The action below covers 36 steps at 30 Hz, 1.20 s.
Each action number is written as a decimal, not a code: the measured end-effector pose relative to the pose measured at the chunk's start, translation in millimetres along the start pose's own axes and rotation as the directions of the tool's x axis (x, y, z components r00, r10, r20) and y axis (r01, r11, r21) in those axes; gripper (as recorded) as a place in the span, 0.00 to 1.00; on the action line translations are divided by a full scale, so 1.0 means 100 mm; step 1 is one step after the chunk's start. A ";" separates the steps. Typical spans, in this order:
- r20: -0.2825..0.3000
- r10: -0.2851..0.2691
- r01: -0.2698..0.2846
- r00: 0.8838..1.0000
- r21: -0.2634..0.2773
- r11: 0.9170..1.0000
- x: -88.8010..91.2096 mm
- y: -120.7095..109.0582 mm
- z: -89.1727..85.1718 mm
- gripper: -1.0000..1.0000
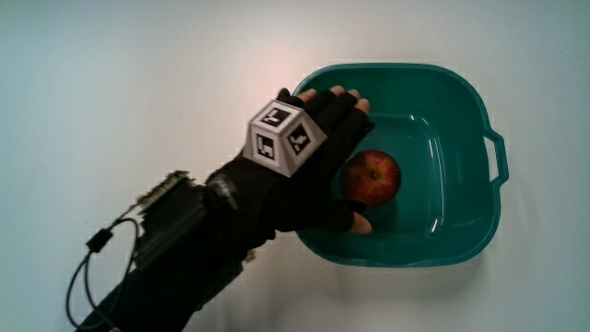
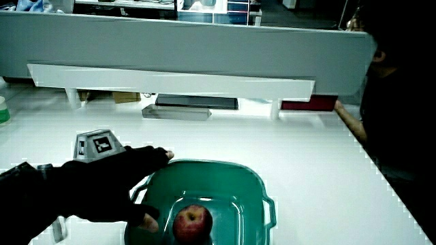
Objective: Pick apple from plate
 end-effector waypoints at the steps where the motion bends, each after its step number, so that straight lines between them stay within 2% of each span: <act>1: 0.023 0.045 -0.044 0.999 -0.028 0.999 0.04 -0.01 0.01 0.50; 8: 0.032 0.076 -0.073 0.997 -0.075 0.994 0.10 0.13 -0.10 0.50; 11: 0.015 0.072 -0.070 0.997 -0.075 0.995 0.12 0.17 -0.14 0.50; 16: 0.002 0.103 -0.102 0.995 -0.106 0.989 0.16 0.22 -0.21 0.50; 21: -0.007 0.124 -0.124 0.992 -0.109 0.986 0.16 0.24 -0.25 0.50; 33: -0.014 0.127 -0.128 0.992 -0.106 0.986 0.16 0.27 -0.27 0.50; 36: -0.010 0.129 -0.130 0.992 -0.107 0.986 0.16 0.28 -0.28 0.57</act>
